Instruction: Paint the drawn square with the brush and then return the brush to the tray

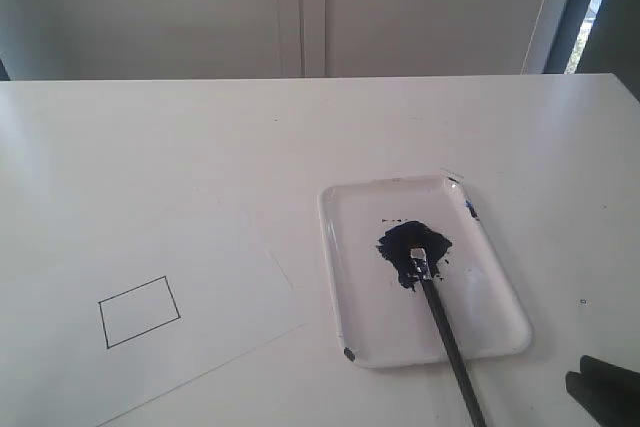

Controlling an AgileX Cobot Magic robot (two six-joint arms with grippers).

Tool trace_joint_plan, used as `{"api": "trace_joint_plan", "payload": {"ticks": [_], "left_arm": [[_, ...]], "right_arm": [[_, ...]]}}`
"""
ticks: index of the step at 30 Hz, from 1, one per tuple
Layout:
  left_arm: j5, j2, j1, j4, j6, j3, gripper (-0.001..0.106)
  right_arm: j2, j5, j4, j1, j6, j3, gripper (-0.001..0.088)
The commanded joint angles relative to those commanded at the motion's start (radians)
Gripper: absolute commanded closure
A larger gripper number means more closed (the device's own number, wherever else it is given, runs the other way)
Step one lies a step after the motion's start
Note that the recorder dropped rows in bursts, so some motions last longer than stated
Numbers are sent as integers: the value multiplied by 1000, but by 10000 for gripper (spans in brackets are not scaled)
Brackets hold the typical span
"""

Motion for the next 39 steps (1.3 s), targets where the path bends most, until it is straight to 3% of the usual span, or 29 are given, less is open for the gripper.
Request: {"api": "trace_joint_plan", "payload": {"ticks": [8,10,12,14,16,18,24,30,39], "left_arm": [[0,0,0,0,0,0,1042],[0,0,0,0,0,0,1042],[0,0,0,0,0,0,1042],[0,0,0,0,0,0,1042],[0,0,0,0,0,0,1042],[0,0,0,0,0,0,1042],[0,0,0,0,0,0,1042],[0,0,0,0,0,0,1042],[0,0,0,0,0,0,1042]], "right_arm": [[0,-43,-50,0,-56,0,744],[0,-199,17,0,-14,0,744],[0,-464,142,0,163,0,744],[0,-642,167,0,348,0,744],[0,-723,167,0,315,0,744],[0,-683,183,0,347,0,744],[0,-558,394,0,527,0,744],[0,-305,392,0,468,0,744],[0,-317,405,0,508,0,744]]}}
